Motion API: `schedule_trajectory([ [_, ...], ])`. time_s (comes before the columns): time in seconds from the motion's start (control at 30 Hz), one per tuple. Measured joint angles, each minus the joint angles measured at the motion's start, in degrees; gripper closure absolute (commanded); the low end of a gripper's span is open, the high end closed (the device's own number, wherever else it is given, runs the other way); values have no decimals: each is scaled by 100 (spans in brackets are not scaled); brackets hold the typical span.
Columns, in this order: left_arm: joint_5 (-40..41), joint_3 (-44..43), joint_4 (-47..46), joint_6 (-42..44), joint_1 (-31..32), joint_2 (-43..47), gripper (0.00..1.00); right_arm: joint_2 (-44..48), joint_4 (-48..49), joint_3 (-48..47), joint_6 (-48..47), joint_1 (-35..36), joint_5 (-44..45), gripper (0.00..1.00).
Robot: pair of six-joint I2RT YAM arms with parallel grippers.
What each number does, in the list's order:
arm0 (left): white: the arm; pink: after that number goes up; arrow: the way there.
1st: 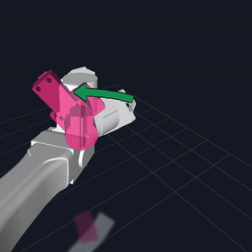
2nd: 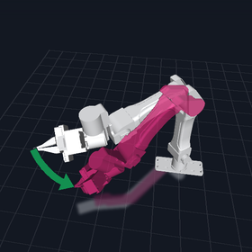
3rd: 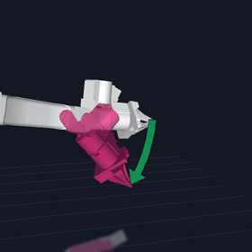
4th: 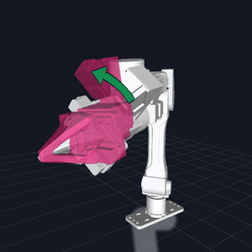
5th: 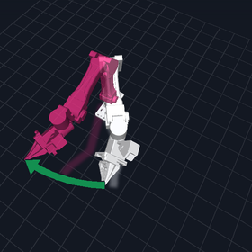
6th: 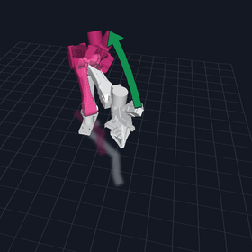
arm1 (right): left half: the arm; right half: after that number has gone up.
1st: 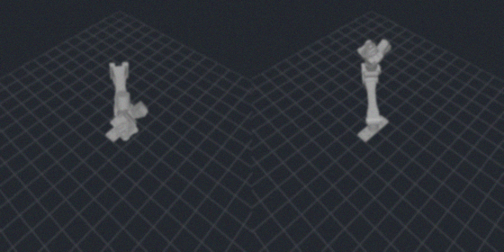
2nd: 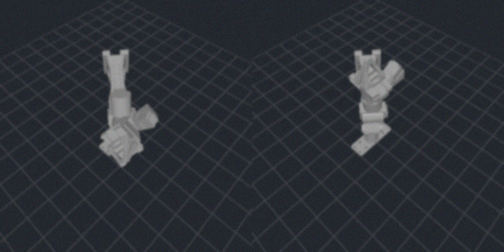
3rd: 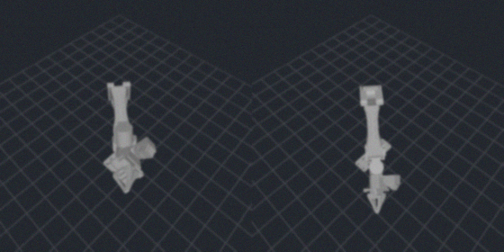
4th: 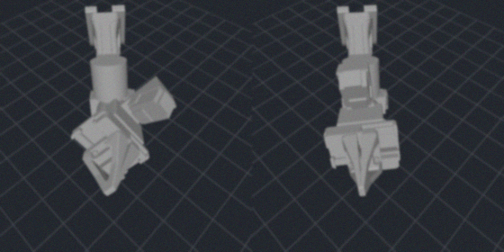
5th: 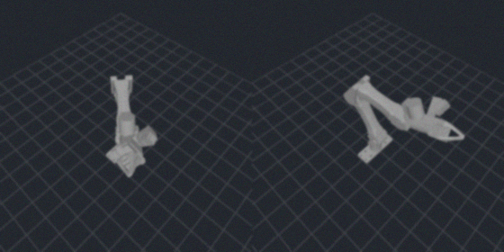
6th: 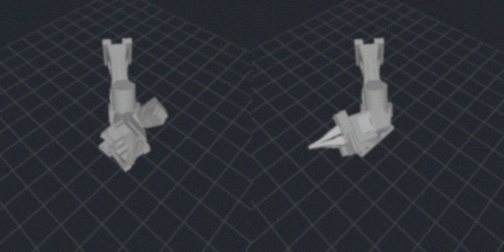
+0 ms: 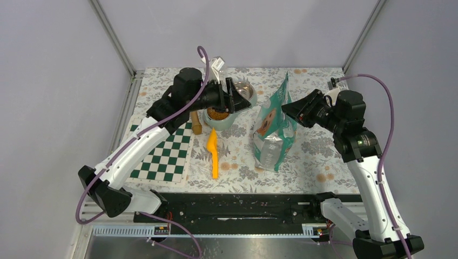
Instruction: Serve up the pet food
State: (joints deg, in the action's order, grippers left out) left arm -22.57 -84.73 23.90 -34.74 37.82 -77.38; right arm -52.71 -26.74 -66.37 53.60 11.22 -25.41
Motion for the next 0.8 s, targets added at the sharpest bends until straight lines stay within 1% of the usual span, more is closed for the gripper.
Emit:
schedule_trajectory([
  [0.1, -57, -7, -66, -72, 48, -70, 32, 0, 44, 9, 7, 2, -24, 84],
  [0.2, -168, -52, -223, -225, 118, -216, 32, 26, 201, 85, 44, 2, -81, 100],
  [0.47, -553, -269, -997, -868, 409, -802, 32, 160, 815, 511, 345, 2, -238, 100],
  [0.6, -684, -522, -1231, -1137, 586, -1165, 33, 199, 1156, 730, 490, 2, -330, 100],
  [0.63, -706, -595, -1287, -1187, 619, -1250, 37, 199, 1228, 769, 505, 2, -367, 100],
  [0.67, -715, -658, -1338, -1233, 649, -1331, 42, 199, 1274, 796, 525, 2, -404, 100],
  [0.8, -737, -776, -1436, -1388, 721, -1550, 55, 199, 1381, 839, 522, 2, -431, 100],
])
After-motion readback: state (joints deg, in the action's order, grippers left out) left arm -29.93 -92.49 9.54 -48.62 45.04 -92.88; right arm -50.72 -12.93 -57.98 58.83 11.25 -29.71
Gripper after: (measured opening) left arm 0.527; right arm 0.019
